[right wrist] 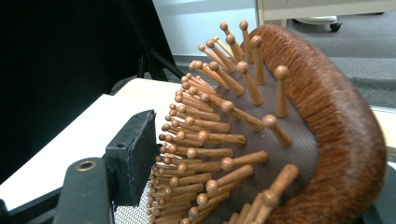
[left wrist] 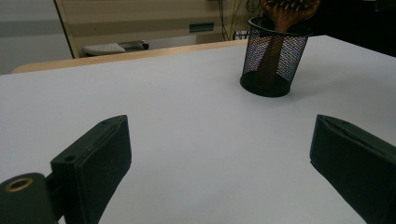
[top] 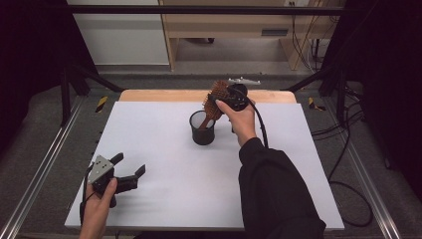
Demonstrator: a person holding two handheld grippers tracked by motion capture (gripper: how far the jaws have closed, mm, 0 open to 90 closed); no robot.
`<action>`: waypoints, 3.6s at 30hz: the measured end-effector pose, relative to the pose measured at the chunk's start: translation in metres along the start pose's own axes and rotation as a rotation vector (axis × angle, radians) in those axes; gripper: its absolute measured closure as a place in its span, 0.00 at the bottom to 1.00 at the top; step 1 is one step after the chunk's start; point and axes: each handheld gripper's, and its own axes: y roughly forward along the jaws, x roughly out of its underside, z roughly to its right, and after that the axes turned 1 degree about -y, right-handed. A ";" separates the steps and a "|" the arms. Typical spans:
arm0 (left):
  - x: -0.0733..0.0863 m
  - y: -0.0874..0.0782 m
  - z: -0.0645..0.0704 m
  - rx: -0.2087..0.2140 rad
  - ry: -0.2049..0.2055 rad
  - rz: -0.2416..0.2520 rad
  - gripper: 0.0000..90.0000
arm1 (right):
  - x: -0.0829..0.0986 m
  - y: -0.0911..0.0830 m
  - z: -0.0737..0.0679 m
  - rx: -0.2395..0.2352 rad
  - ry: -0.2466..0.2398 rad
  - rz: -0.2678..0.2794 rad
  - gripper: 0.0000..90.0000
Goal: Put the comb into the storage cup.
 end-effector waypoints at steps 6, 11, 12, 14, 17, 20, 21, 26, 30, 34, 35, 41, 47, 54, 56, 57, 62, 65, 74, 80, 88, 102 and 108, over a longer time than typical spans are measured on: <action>0.000 0.000 0.000 0.000 0.000 0.000 0.06 | 0.000 0.000 0.000 -0.001 -0.003 -0.001 0.34; 0.000 0.000 0.000 -0.001 0.000 0.001 0.06 | 0.000 0.000 -0.001 0.001 -0.010 -0.006 0.33; 0.000 0.000 0.000 -0.001 0.000 0.001 0.06 | 0.000 0.000 -0.001 0.001 -0.012 -0.008 0.32; 0.000 0.000 0.000 -0.001 0.000 0.001 0.06 | 0.001 0.001 -0.001 0.001 -0.017 -0.012 0.31; 0.000 0.000 0.000 -0.001 0.000 0.000 0.06 | 0.001 0.001 -0.002 -0.001 -0.020 -0.018 0.30; 0.000 0.000 0.000 -0.001 0.000 0.000 0.06 | 0.002 0.001 -0.002 -0.001 -0.022 -0.021 0.29; 0.000 0.000 0.000 -0.001 0.000 0.000 0.06 | 0.002 0.001 -0.002 0.001 -0.024 -0.020 0.28; 0.000 0.000 0.000 -0.002 -0.001 0.000 0.06 | 0.002 0.002 -0.004 0.016 -0.029 -0.033 0.21; 0.000 0.000 0.000 -0.003 -0.001 0.001 0.06 | 0.002 0.002 -0.004 0.026 -0.032 -0.042 0.17; 0.000 0.000 0.000 -0.003 -0.002 -0.001 0.06 | 0.003 0.001 -0.004 0.029 -0.035 -0.046 0.16; 0.000 0.000 0.000 -0.003 -0.002 -0.001 0.06 | 0.003 0.001 -0.003 0.028 -0.034 -0.048 0.15; 0.000 0.000 0.000 -0.004 -0.003 0.000 0.06 | 0.002 -0.001 -0.003 0.030 -0.035 -0.047 0.14; 0.000 0.000 0.000 -0.003 -0.001 -0.001 0.06 | 0.002 -0.003 -0.005 0.029 -0.044 -0.045 0.13; 0.000 0.000 -0.001 -0.006 -0.001 0.000 0.06 | 0.002 -0.007 -0.007 0.051 -0.087 -0.040 0.11; 0.000 0.000 -0.001 -0.006 -0.003 0.001 0.06 | 0.002 -0.008 -0.007 0.055 -0.094 -0.035 0.11; 0.000 0.000 0.000 -0.005 -0.002 0.000 0.06 | 0.002 -0.009 -0.007 0.058 -0.098 -0.035 0.10; 0.000 0.000 -0.001 -0.006 -0.002 0.000 0.06 | 0.003 -0.012 -0.006 0.054 -0.095 -0.021 0.10; 0.000 0.000 0.000 -0.007 -0.005 0.000 0.06 | 0.004 -0.016 -0.005 0.054 -0.095 -0.010 0.10; 0.000 0.000 0.000 -0.008 -0.004 0.001 0.06 | 0.002 -0.025 -0.004 0.046 -0.115 0.023 0.08; 0.000 -0.001 0.000 -0.008 -0.003 0.001 0.06 | 0.000 -0.030 -0.006 0.044 -0.127 0.042 0.07; 0.000 -0.001 -0.001 -0.010 -0.005 0.001 0.06 | -0.002 -0.033 -0.004 0.053 -0.123 0.057 0.05; 0.000 -0.001 -0.001 -0.011 -0.004 0.001 0.06 | -0.004 -0.041 -0.003 0.049 -0.126 0.078 0.05; 0.000 -0.001 -0.001 -0.016 -0.002 0.001 0.06 | -0.005 -0.043 -0.002 0.051 -0.121 0.078 0.06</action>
